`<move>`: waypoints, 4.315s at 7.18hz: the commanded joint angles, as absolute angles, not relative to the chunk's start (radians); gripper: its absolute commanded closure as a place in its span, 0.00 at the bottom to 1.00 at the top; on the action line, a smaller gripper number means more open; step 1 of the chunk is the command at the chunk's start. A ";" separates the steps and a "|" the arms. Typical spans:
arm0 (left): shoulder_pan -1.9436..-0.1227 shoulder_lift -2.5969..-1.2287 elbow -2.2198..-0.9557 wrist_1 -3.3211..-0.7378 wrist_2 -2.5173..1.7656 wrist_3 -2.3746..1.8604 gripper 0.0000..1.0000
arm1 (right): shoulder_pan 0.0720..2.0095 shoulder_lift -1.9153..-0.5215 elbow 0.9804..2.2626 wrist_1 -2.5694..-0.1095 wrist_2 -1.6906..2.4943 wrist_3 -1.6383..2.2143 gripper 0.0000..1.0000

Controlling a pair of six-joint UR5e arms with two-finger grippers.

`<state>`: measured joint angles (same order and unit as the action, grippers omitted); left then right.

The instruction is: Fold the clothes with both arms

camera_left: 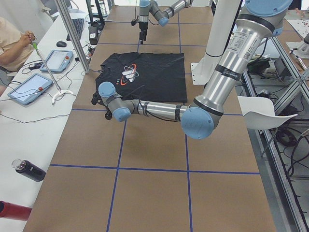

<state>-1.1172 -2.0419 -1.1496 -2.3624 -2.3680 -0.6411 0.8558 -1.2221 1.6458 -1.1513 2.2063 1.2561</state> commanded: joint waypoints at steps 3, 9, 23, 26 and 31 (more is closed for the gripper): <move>-1.063 -2.146 -1.011 -2.423 -2.304 -0.647 0.21 | 0.868 -1.357 1.707 -1.138 2.218 1.210 0.00; -1.046 -2.227 -0.792 -2.652 -2.253 -0.759 0.36 | 0.868 -1.387 1.801 -1.141 2.172 1.278 0.00; -1.028 -2.255 -0.829 -2.646 -2.235 -0.861 1.00 | 0.906 -1.387 1.795 -1.149 2.275 1.216 0.00; -1.014 -2.240 -1.055 -2.567 -2.305 -1.099 1.00 | 0.919 -1.384 1.789 -1.149 2.290 1.216 0.00; -0.861 -2.342 -1.069 -2.451 -2.099 -1.344 1.00 | 0.919 -1.382 1.790 -1.150 2.292 1.216 0.00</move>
